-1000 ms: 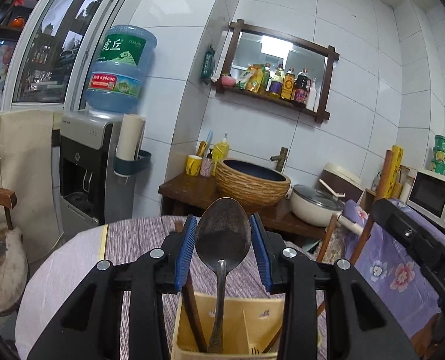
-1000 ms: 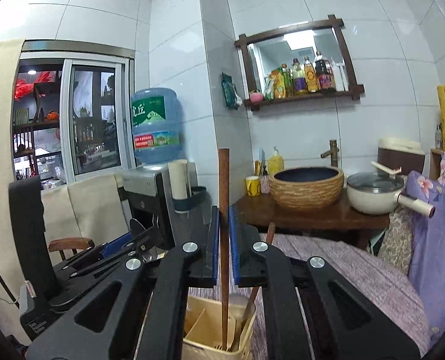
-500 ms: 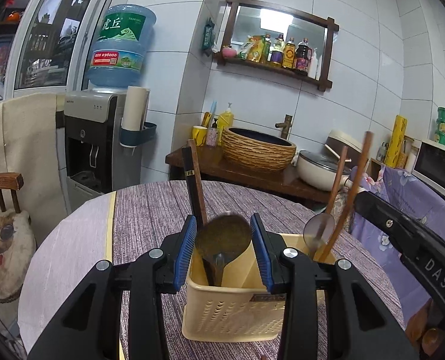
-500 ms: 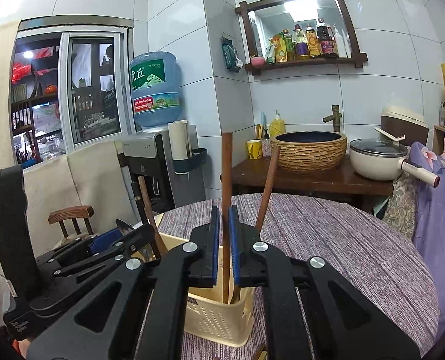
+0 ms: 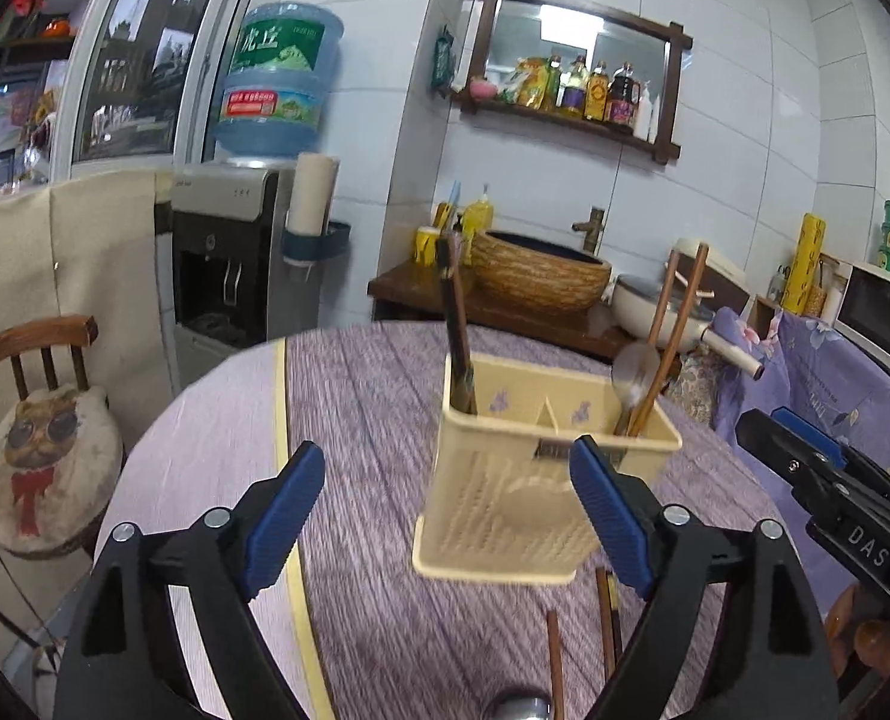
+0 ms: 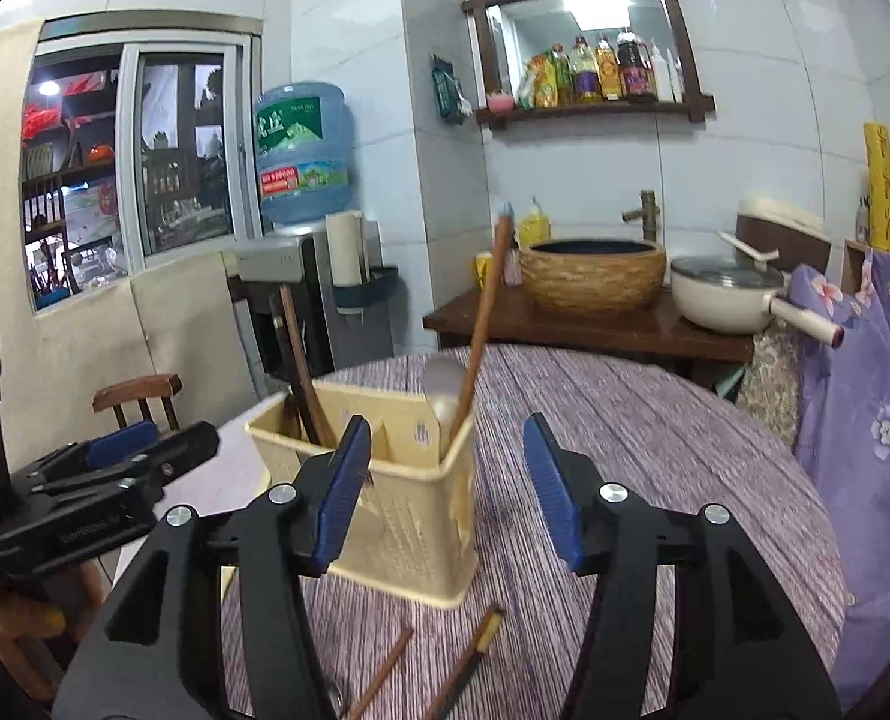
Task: Organize utensils
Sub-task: 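Move both grippers back down to the remaining utensils on the table, then grasp the wooden-handled metal spoon with the left gripper while the right grasps the black gold-tipped chopstick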
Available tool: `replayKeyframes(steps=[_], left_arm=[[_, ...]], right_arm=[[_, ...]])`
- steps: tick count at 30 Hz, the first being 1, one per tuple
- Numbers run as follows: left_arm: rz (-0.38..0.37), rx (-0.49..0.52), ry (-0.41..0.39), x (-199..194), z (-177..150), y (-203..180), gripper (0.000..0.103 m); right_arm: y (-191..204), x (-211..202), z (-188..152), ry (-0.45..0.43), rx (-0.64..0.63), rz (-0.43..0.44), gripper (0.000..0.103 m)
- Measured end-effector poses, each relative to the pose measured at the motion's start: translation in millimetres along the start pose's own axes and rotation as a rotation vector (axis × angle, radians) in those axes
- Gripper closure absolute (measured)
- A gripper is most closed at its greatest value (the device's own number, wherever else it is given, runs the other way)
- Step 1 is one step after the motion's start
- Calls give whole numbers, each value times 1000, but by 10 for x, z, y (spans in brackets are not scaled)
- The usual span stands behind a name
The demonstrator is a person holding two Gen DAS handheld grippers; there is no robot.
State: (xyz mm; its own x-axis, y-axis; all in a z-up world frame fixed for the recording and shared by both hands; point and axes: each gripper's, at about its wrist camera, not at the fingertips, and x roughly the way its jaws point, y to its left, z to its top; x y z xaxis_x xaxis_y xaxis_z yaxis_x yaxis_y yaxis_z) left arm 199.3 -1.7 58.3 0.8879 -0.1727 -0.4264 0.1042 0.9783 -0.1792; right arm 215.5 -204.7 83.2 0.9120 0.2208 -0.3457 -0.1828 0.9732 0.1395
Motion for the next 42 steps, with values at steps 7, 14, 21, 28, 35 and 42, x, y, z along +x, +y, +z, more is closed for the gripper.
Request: replayKeyframes(steps=[7, 14, 21, 28, 35, 42], left_arm=[[29, 17, 147, 4, -360, 70, 11], [38, -16, 234, 4, -676, 130, 9], [27, -22, 306, 30, -915, 98, 9], [46, -29, 328, 4, -1005, 132, 9], [47, -16, 350, 1, -1056, 144, 21], [32, 20, 380, 48, -1134, 34, 27]], right_arm=[[-206, 51, -410, 160, 68, -44, 49], [-317, 167, -816, 300, 114, -74, 49], [-280, 233, -1043, 378, 108, -89, 49], [-275, 207, -1130, 415, 113, -104, 49], [-290, 247, -1161, 449, 125, -111, 51], [-180, 371, -1204, 488, 118, -79, 56]])
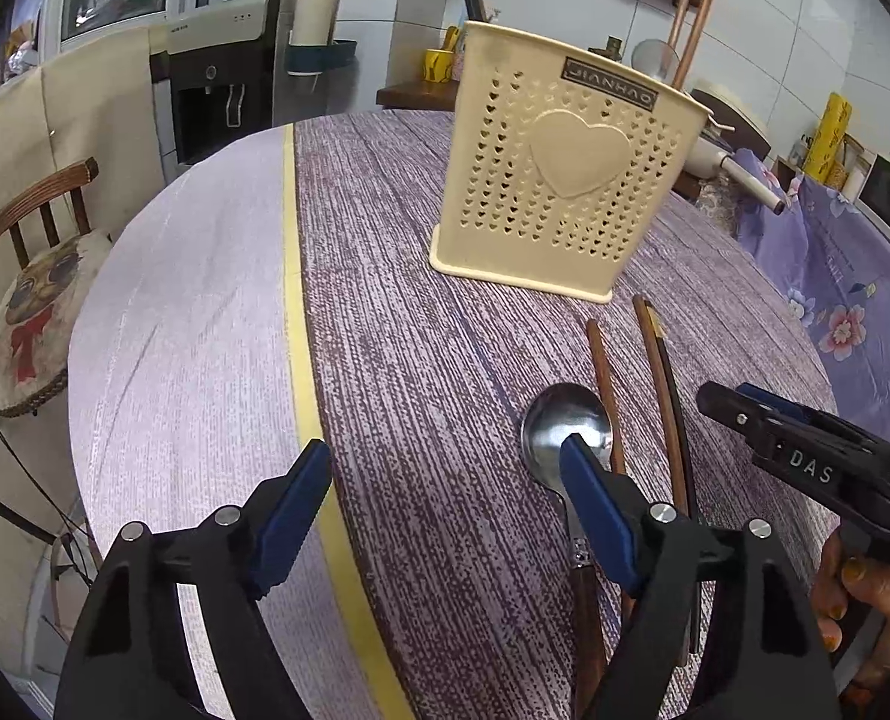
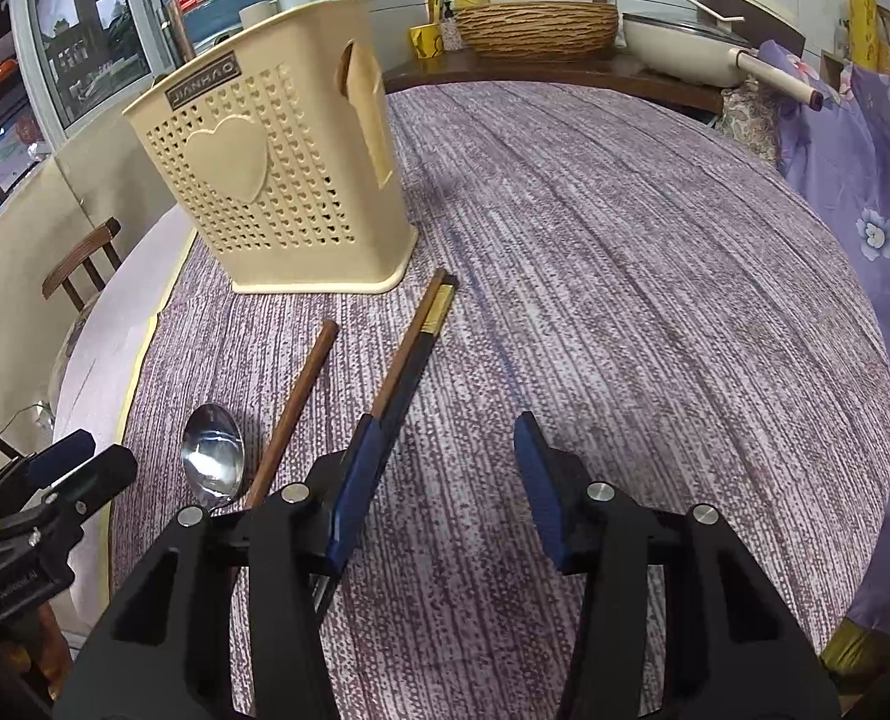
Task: Organize utensils
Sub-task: 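Grasp the wooden-handled metal spoon with the left gripper while the right grasps the black gold-tipped chopstick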
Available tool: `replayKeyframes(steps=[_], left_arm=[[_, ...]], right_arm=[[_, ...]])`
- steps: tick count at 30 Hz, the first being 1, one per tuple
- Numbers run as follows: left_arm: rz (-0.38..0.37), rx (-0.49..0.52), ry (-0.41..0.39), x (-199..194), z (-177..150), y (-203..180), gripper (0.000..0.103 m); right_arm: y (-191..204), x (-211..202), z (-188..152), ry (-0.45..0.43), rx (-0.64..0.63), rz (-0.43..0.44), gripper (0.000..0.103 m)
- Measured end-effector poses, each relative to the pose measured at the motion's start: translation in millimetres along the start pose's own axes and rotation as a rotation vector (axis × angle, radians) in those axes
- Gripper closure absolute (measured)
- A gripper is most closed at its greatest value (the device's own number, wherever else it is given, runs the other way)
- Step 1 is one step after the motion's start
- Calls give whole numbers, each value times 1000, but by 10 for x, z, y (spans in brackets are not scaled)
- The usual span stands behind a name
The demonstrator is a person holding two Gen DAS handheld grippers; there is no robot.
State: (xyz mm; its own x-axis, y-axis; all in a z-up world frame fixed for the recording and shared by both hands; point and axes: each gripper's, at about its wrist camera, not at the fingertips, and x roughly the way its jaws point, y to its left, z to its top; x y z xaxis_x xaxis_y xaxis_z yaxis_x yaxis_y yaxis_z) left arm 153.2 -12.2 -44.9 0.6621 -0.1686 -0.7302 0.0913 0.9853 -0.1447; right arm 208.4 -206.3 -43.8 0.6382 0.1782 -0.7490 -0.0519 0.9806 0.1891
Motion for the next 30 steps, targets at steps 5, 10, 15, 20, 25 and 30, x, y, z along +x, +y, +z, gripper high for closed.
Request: replayKeyframes(steps=[5, 10, 15, 20, 25, 30], left_arm=[[-2, 3, 9, 19, -10, -27, 27], [5, 14, 20, 40, -32, -53, 27], [6, 24, 27, 41, -52, -91, 27], [-6, 59, 38, 65, -60, -194, 27], [-5, 106, 55, 97, -102, -301, 29], [7, 143, 80, 155, -128, -361, 31]], right_arm=[[79, 105, -24, 28, -20, -18, 57], [105, 111, -4, 42, -58, -55, 57], [-92, 76, 33, 45, 8, -42, 65], [-76, 148, 92, 46, 19, -46, 68], [-22, 262, 215, 52, 15, -51, 76], [29, 333, 288, 56, 14, -29, 81]])
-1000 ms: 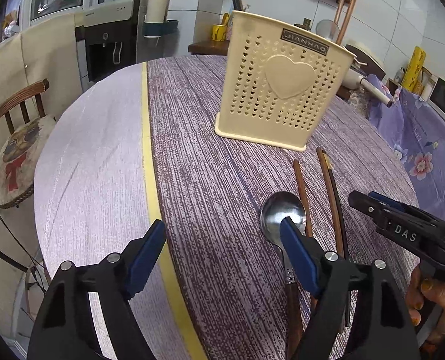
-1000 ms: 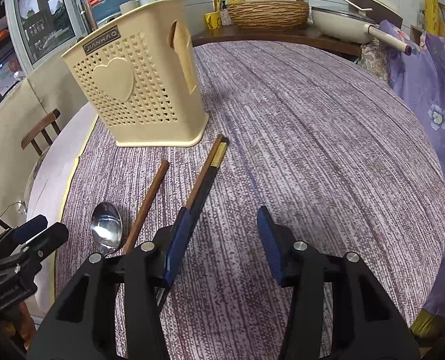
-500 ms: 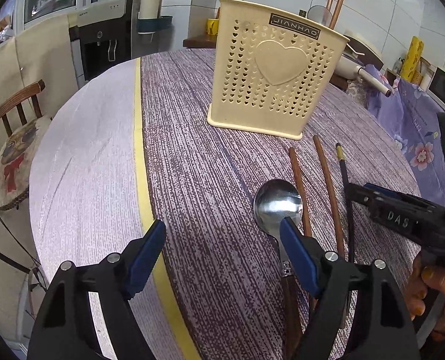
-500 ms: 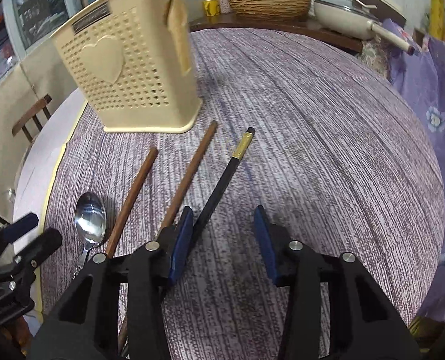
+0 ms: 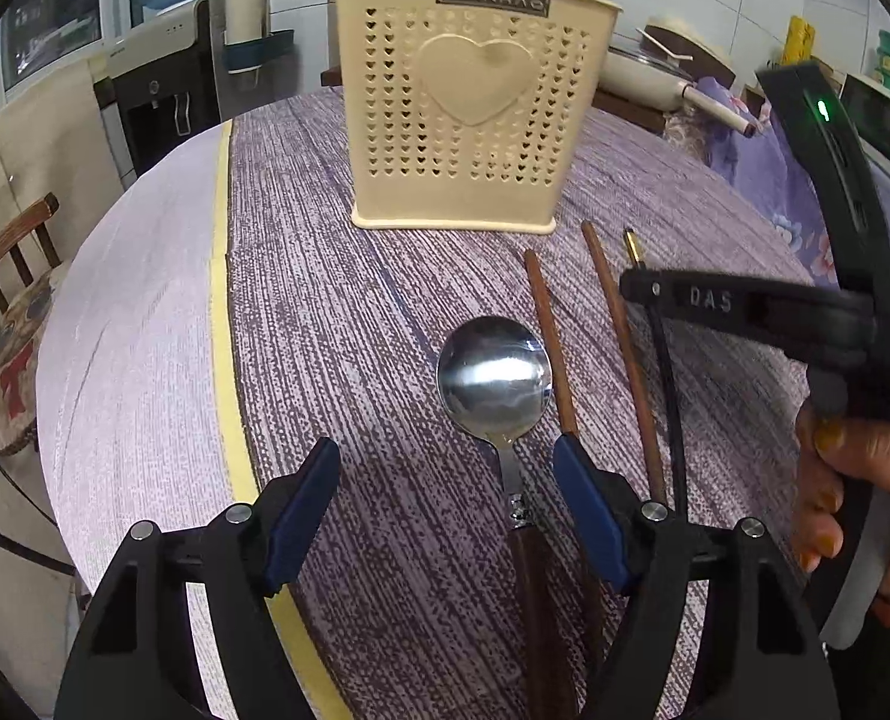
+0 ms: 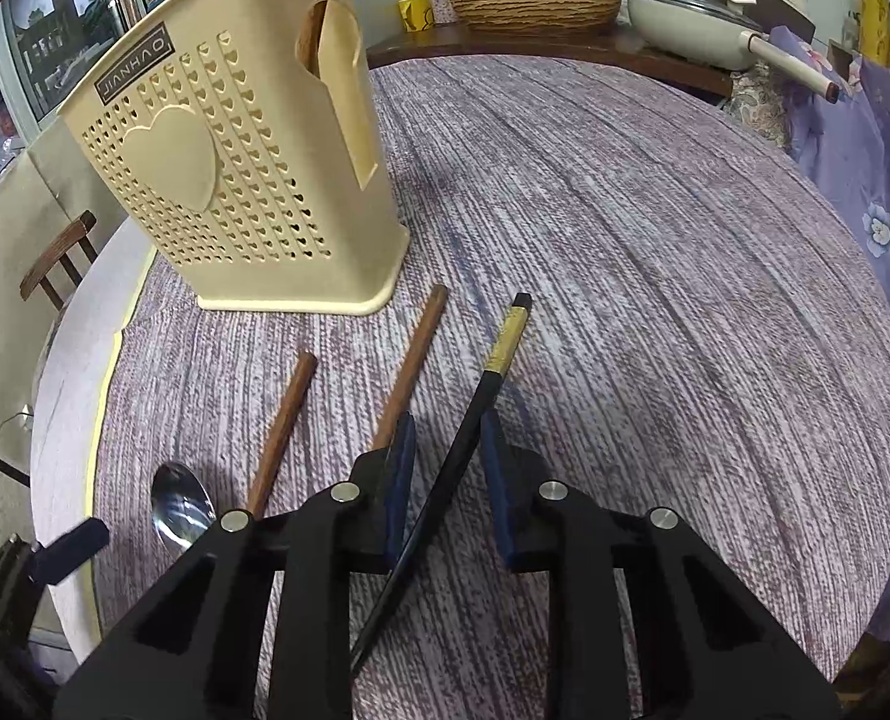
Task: Organize utensils
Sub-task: 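Grasp the wooden-handled metal spoon with the left gripper while the right grasps the black gold-tipped chopstick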
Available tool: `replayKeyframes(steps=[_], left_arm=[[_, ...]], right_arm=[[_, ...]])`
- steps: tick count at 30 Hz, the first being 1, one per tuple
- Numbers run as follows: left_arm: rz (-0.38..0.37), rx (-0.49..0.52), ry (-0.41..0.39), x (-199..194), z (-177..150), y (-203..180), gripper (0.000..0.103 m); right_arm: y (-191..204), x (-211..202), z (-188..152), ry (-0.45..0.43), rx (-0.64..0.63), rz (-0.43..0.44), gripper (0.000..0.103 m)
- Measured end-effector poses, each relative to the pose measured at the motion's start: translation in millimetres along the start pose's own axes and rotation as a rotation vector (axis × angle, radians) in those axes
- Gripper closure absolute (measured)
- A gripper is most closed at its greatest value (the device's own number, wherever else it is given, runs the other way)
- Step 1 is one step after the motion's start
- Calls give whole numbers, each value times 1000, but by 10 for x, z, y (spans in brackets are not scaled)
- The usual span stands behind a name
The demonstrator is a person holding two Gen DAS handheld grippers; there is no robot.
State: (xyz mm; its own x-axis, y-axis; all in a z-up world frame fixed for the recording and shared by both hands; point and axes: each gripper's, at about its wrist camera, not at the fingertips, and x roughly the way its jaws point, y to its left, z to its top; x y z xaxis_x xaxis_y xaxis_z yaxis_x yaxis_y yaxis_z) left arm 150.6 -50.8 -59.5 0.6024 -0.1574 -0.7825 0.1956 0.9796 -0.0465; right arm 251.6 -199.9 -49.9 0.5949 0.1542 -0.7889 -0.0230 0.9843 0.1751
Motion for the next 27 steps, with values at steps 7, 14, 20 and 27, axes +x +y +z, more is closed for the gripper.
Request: replayKeyframes(steps=[7, 14, 20, 27], left_arm=[[30, 43, 12, 83, 23, -65, 33], [45, 78, 15, 174, 115, -176, 33], [59, 66, 17, 235, 195, -222, 33], [80, 37, 11, 242, 232, -272, 48]], right_arm=[[-12, 21, 37, 7, 17, 30, 85], [-13, 16, 29, 5, 14, 36, 86], [-7, 11, 17, 10, 10, 29, 86], [11, 46, 75, 13, 35, 20, 86]])
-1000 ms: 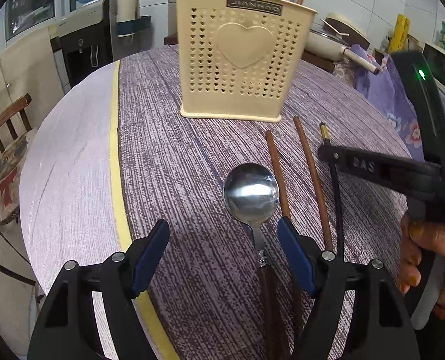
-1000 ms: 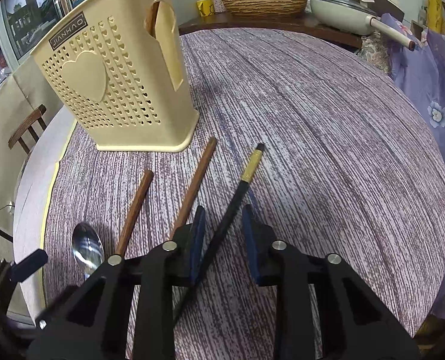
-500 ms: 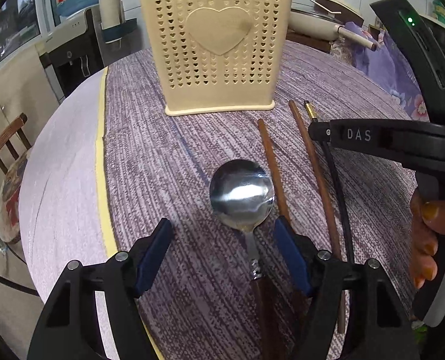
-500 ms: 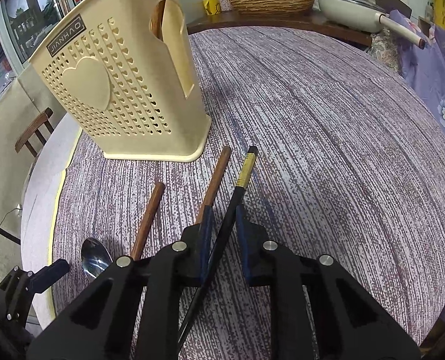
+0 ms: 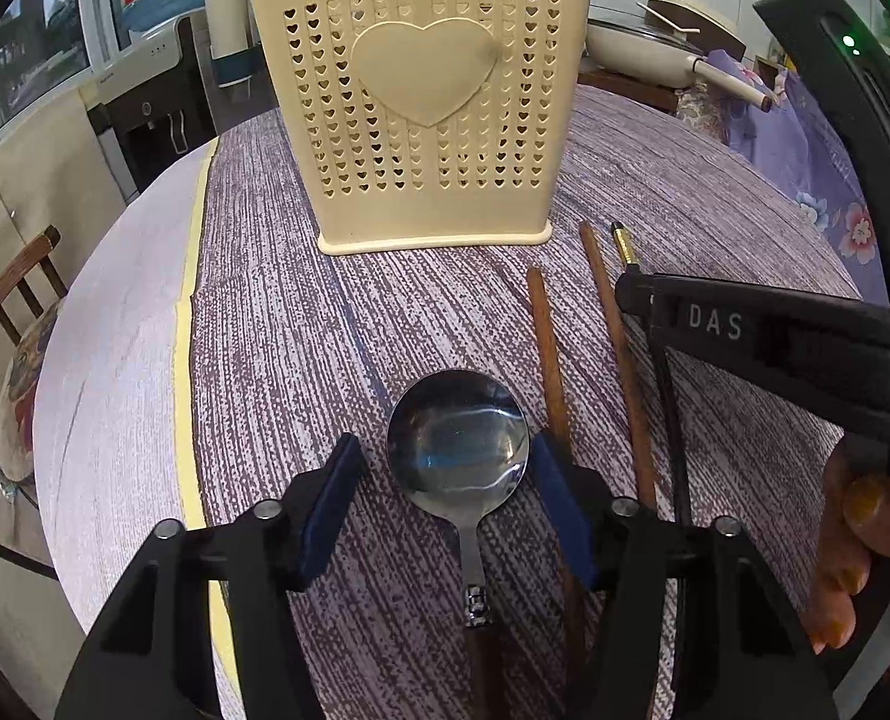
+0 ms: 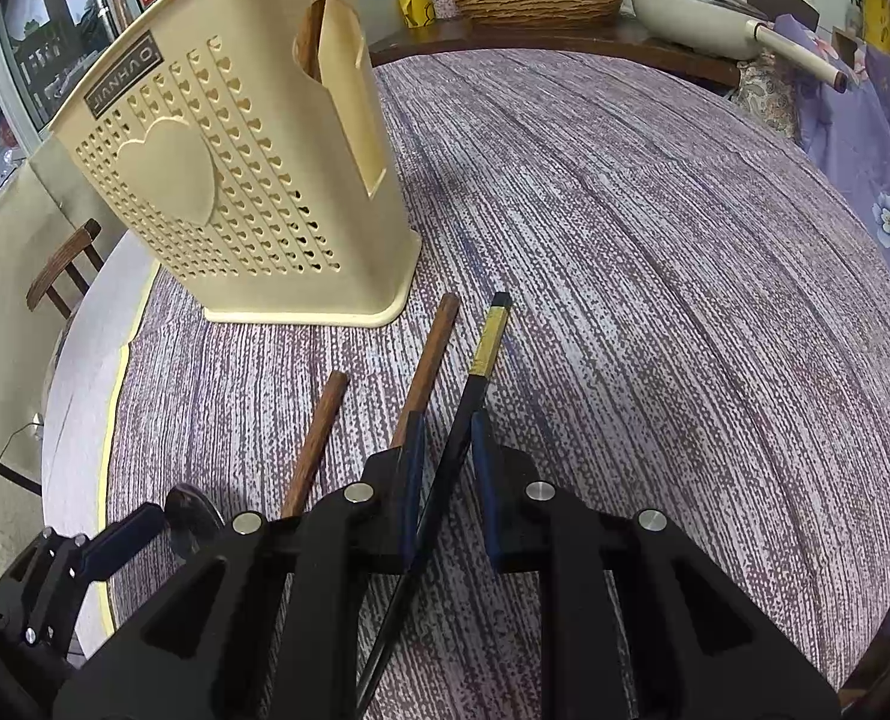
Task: Organize utensils
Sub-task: 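Grasp the wooden-handled metal spoon with the left gripper while the right grasps the black gold-tipped chopstick, then lift the spoon and black chopstick and carry both above the holder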
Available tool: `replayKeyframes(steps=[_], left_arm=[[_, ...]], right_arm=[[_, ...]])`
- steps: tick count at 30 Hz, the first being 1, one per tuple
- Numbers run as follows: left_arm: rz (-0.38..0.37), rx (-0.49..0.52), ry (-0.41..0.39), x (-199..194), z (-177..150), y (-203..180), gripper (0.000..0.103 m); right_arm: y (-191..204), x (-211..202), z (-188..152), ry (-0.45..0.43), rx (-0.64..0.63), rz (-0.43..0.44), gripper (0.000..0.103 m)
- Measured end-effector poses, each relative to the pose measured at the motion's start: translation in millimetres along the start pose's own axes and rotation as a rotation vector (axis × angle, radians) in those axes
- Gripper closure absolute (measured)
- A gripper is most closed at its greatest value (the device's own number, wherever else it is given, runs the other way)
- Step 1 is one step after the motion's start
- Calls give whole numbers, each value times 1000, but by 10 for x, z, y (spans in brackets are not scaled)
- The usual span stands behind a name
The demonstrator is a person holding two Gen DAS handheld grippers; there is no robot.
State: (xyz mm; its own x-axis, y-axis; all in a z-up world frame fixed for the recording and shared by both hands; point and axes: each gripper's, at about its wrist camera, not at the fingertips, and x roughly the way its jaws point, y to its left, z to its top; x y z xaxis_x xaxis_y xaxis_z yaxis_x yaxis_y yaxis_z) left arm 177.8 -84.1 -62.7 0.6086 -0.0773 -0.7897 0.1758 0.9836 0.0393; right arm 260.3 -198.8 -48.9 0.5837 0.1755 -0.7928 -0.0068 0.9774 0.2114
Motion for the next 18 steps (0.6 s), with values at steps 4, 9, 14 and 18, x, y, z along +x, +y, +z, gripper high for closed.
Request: replayKeyframes(steps=[4, 9, 14, 18], left_arm=[[1, -9, 2, 14, 38, -12, 56], [-12, -17, 0, 19, 46, 9, 56], [-34, -29, -6, 27, 51, 64, 56], [-53, -41, -22, 5, 53, 129, 56]], right_arm=[[-15, 29, 43, -1, 7, -13, 92], [-37, 25, 41, -4, 14, -5, 93], [-76, 23, 46, -8, 34, 14, 93], [-120, 23, 55, -15, 52, 28, 94]])
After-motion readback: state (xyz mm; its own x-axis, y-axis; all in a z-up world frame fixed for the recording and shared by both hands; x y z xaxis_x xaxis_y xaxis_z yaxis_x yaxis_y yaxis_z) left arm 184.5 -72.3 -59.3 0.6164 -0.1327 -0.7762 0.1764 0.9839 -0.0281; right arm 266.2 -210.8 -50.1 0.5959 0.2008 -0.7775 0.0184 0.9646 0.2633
